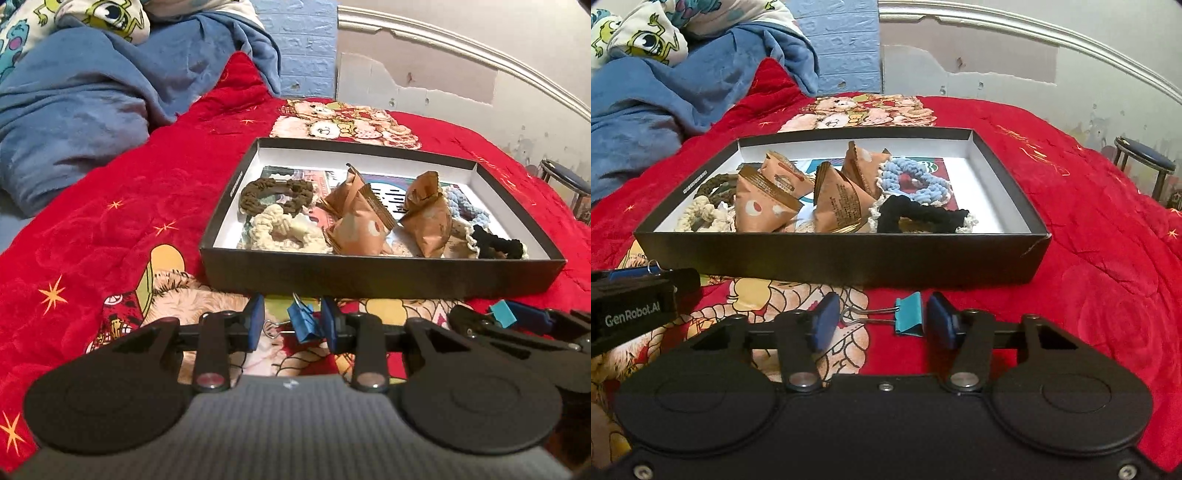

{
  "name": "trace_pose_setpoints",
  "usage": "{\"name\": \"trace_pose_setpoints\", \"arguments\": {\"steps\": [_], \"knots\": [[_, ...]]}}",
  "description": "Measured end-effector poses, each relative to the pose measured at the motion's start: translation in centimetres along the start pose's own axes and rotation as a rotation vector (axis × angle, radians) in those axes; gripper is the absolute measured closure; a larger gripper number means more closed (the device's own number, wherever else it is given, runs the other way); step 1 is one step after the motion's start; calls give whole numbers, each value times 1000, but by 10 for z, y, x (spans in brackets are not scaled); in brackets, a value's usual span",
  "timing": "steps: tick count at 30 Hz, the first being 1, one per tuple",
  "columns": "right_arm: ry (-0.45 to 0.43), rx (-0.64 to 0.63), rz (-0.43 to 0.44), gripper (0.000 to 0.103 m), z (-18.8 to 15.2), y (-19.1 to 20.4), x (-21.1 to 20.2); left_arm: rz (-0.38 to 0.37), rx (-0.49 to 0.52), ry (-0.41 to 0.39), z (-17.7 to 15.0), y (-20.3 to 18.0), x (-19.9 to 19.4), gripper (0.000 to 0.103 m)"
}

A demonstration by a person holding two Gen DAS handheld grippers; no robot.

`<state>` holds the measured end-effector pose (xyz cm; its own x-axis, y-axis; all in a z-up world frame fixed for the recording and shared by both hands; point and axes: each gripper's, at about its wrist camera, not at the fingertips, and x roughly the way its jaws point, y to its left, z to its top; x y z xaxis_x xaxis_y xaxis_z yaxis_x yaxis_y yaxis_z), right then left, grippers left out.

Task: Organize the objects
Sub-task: 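Grasp a blue binder clip with the left tool while the right tool grasps a teal clip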

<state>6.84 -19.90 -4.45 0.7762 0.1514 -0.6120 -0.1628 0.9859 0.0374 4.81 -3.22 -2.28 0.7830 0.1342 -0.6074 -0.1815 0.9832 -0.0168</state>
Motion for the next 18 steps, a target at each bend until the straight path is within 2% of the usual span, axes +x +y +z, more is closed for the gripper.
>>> {"name": "trace_pose_setpoints", "arguments": {"steps": [5,18], "knots": [[-2,-3,1,56,2,4,-1,-4,8,0,0,-1,-1,65],[-33,30,69,56,12,7,-16,-3,19,-15,1,-4,-5,65]]}}
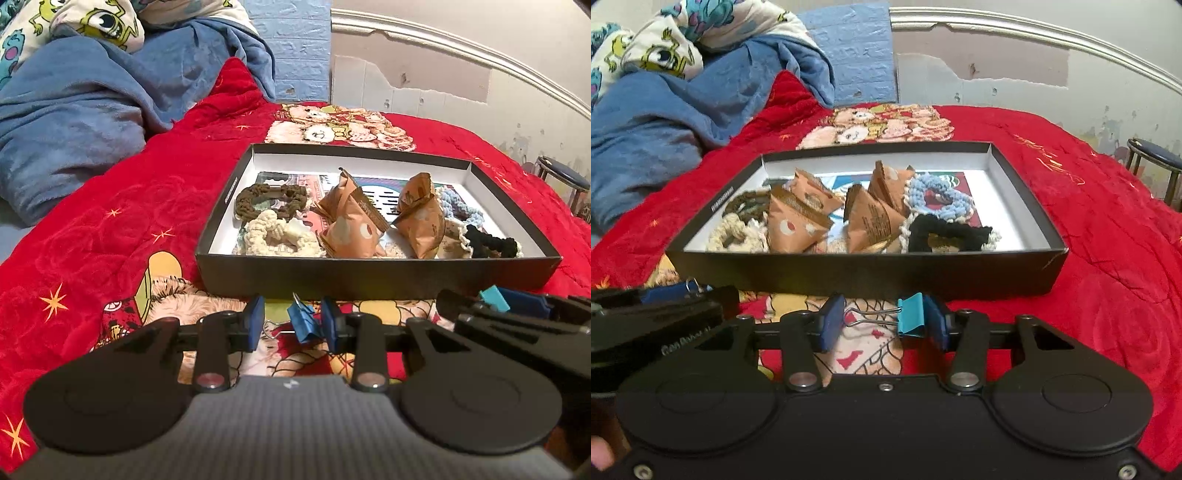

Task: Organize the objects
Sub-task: 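Grasp a blue binder clip with the left tool while the right tool grasps a teal clip, then lift both binder clips and carry them over the box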

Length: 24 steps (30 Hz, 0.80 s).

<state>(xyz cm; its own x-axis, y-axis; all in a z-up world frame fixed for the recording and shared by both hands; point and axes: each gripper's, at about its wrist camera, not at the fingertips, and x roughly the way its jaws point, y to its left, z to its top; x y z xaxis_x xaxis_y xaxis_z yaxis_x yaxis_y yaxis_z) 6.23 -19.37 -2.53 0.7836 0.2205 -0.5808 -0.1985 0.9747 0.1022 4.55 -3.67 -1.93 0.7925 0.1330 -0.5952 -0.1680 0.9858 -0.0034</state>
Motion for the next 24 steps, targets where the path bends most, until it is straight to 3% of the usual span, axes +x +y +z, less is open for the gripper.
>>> {"name": "trace_pose_setpoints", "arguments": {"steps": [12,24], "knots": [[-50,176,107,56,19,-21,-17,-44,-38,-79,12,8,-21,68],[-110,202,155,56,37,-15,-43,-115,-25,-184,21,7,-43,68]]}}
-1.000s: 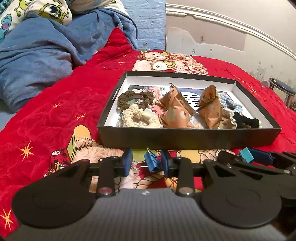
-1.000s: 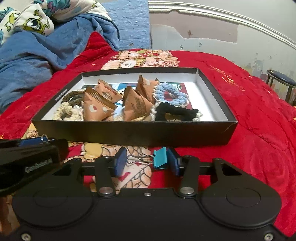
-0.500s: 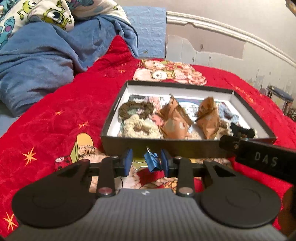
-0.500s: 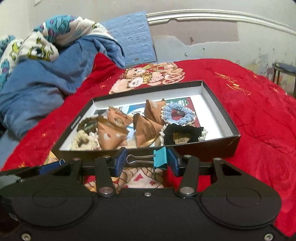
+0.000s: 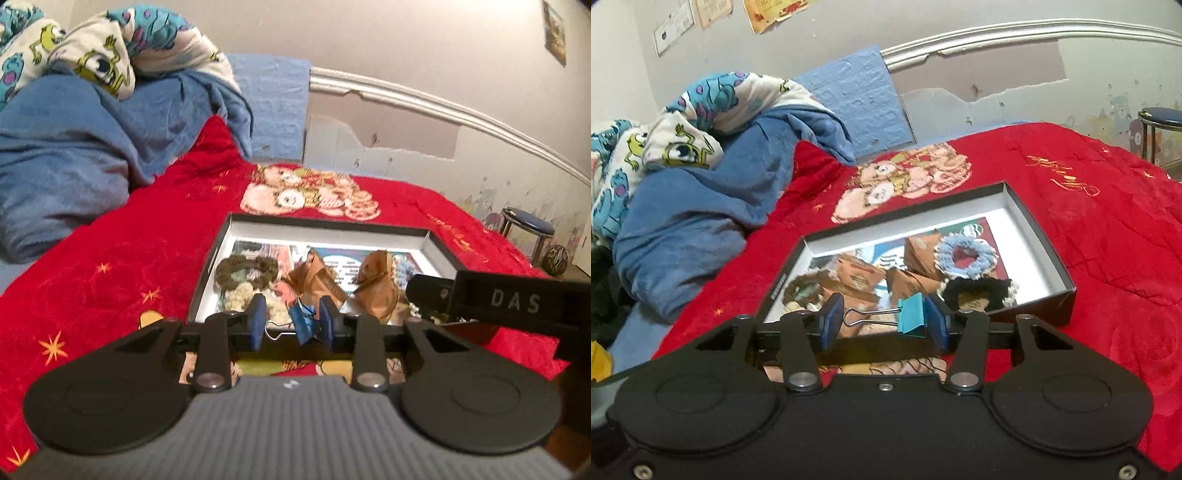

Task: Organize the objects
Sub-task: 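Lift both binder clips and carry them over the box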

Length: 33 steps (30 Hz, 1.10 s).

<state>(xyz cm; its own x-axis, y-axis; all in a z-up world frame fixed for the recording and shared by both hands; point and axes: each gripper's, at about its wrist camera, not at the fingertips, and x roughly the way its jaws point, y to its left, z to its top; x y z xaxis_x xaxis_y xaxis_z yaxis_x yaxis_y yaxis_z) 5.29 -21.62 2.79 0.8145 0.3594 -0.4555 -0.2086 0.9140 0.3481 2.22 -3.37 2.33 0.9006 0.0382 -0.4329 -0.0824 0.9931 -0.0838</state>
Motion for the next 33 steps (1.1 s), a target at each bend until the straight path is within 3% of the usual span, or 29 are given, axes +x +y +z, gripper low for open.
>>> {"name": "trace_pose_setpoints", "arguments": {"steps": [12,16,18,23,27,30,33], "knots": [[-38,38,70,56,23,6,-16,-43,34,-90,17,-10,-11,68],[-32,87,87,56,44,6,-10,-46,37,-122,40,-4,-6,69],[-20,165,140,56,58,0,-4,-39,33,-149,54,4,-3,69],[64,284,197,56,90,-10,30,-24,47,-182,93,26,25,69],[111,279,167,56,108,-12,63,-70,66,-138,116,35,57,68],[168,302,146,56,115,-21,97,-181,-20,-43,121,47,88,68],[218,310,95,56,119,-36,134,-264,-21,58,114,51,123,68]]}}
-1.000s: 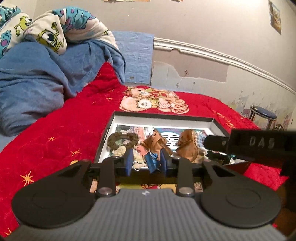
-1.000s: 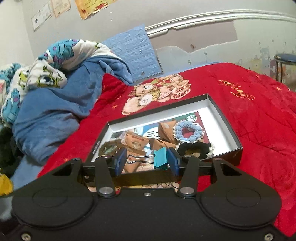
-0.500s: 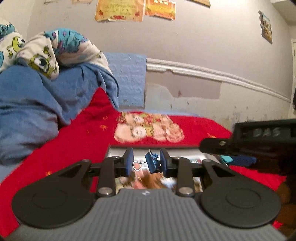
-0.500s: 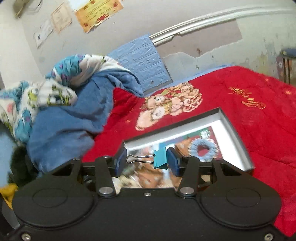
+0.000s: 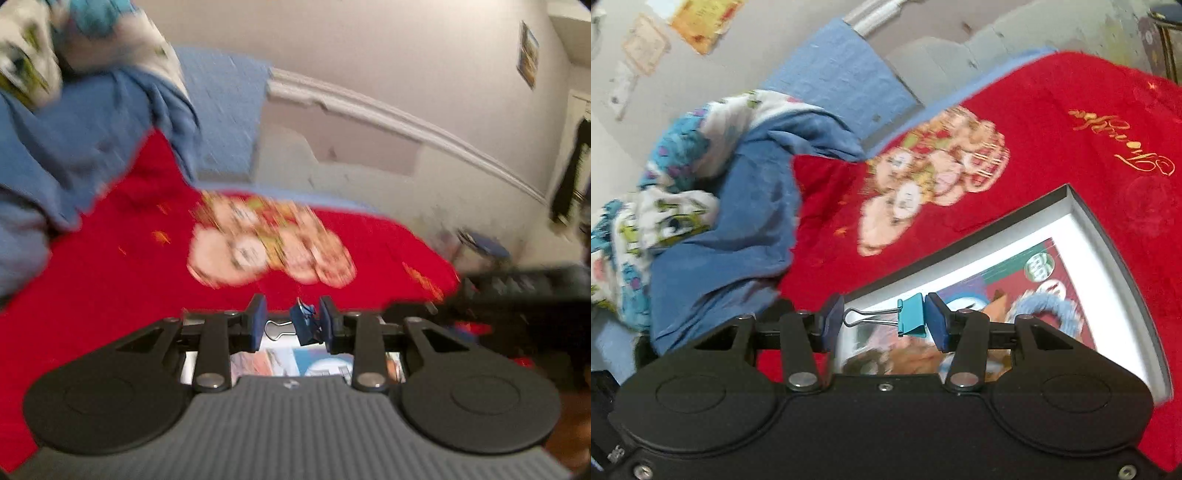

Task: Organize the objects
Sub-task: 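Lift both binder clips and carry them over the box, then open both tools to drop the binder clips into the box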

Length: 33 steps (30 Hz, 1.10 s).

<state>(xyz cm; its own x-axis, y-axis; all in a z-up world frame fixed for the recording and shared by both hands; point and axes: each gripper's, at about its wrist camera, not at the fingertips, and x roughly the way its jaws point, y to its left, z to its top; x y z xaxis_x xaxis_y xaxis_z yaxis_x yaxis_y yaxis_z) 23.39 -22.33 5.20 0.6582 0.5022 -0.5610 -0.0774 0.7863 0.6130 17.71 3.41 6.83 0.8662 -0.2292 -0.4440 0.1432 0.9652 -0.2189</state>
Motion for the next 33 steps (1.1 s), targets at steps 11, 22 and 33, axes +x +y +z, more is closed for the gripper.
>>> {"name": "trace_pose_setpoints", "arguments": {"steps": [11,22,33], "knots": [[122,-201,-233,56,36,-19,81,-64,-50,179,-15,26,85,68],[150,-240,-253,56,30,-32,85,-39,-33,290,-12,2,108,68],[131,-248,-215,56,21,-38,86,-9,-30,301,-17,2,111,66]]}}
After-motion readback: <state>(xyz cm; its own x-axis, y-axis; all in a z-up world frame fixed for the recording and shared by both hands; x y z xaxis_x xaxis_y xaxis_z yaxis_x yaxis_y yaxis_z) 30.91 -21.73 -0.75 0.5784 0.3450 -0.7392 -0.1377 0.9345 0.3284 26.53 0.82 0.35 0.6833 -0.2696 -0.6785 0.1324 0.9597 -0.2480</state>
